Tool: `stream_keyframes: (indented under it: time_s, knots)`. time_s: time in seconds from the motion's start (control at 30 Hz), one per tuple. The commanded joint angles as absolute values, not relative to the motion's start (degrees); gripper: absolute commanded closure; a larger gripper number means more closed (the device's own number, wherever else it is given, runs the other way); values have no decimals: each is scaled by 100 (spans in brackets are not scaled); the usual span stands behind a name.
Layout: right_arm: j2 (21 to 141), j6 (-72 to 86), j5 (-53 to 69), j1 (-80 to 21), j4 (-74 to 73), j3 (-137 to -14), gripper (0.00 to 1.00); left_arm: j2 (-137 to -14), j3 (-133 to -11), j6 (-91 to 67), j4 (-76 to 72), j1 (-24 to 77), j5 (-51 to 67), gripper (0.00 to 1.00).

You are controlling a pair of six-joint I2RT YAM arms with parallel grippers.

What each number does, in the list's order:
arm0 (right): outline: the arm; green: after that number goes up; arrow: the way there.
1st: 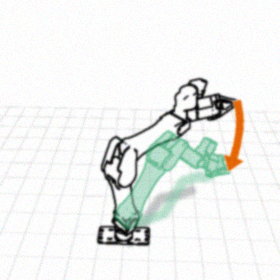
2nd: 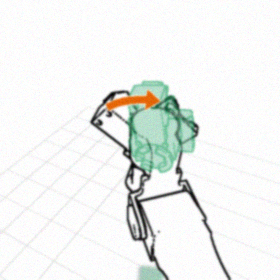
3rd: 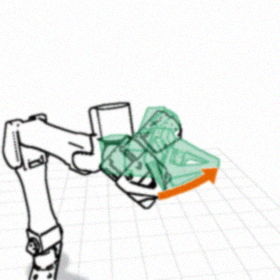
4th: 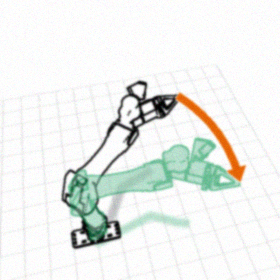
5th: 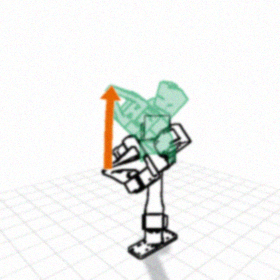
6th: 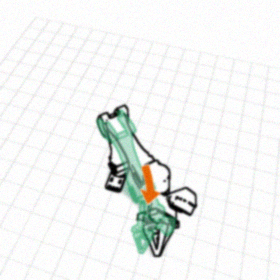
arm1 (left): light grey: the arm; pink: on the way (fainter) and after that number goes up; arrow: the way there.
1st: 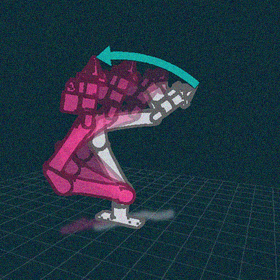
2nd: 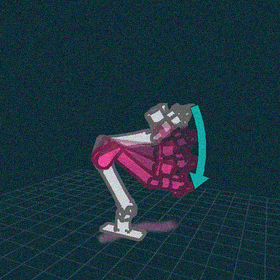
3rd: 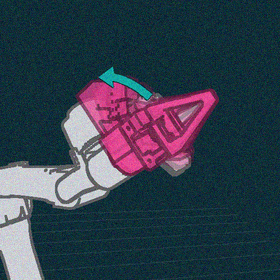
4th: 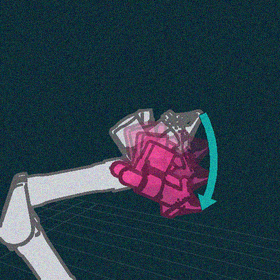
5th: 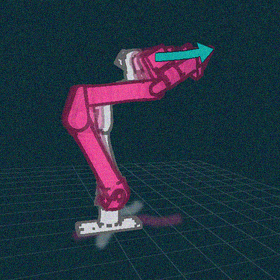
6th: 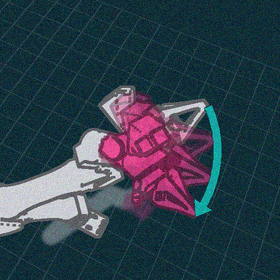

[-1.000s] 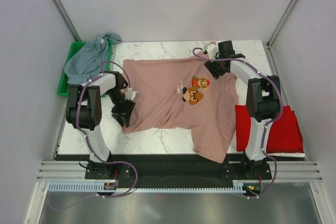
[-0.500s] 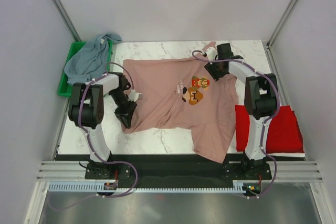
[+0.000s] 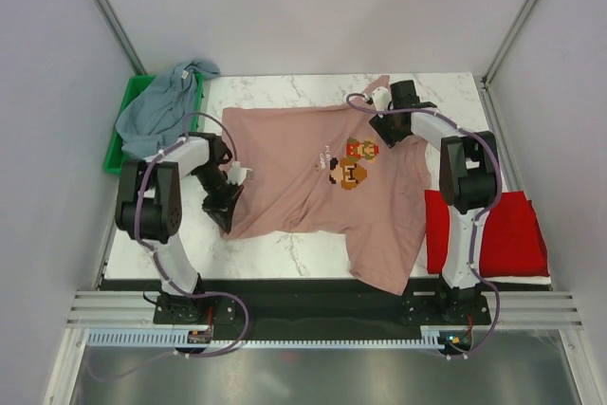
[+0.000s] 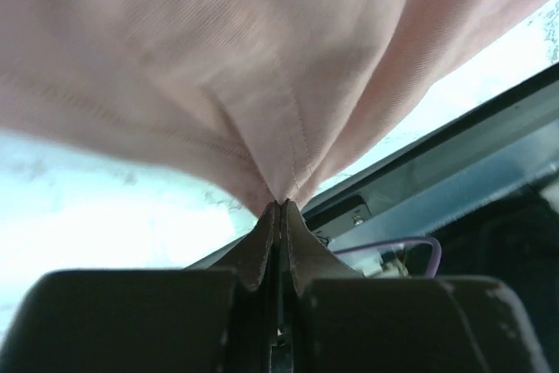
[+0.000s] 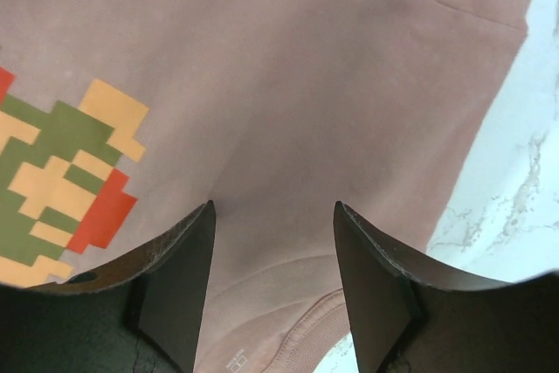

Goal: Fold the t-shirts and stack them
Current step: Flatten the tshirt out

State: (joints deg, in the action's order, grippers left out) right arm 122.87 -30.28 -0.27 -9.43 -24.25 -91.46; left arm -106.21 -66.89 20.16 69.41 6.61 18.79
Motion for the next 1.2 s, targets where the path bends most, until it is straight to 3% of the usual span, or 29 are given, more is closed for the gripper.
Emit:
stream_keyframes:
  time_s: [0.0,0.27,0.47,0.57,0.6,0.63,0.83,1.17]
  knots:
    - [12463,-3050,-369,-888,-2320,-9439,36,-9845,-6531,1820,6777,370,1477,98]
    - [12770,-3015,-633,-879,-2390,-9712,37,-9299,-6205,1942,6820,35,1388,98]
    - [13007,-3146,-852,-879,-2584,-9940,37,-9185,-5757,2171,7101,26,1214,91]
    - [13113,-3111,-905,-879,-2689,-10046,37,-9123,-5634,2197,7110,35,1020,83]
    - [13122,-3103,-888,-879,-2707,-10046,37,-9062,-5642,2189,7128,35,1020,72]
    - [13052,-3094,-835,-870,-2698,-10028,37,-9001,-5703,2188,7171,35,1046,69]
    - [12552,-2971,-546,-870,-2707,-9923,37,-9236,-7449,2180,7119,35,1238,63]
    - [12050,-2566,-316,-870,-2645,-10037,36,-11642,-9912,1741,6926,35,1802,65]
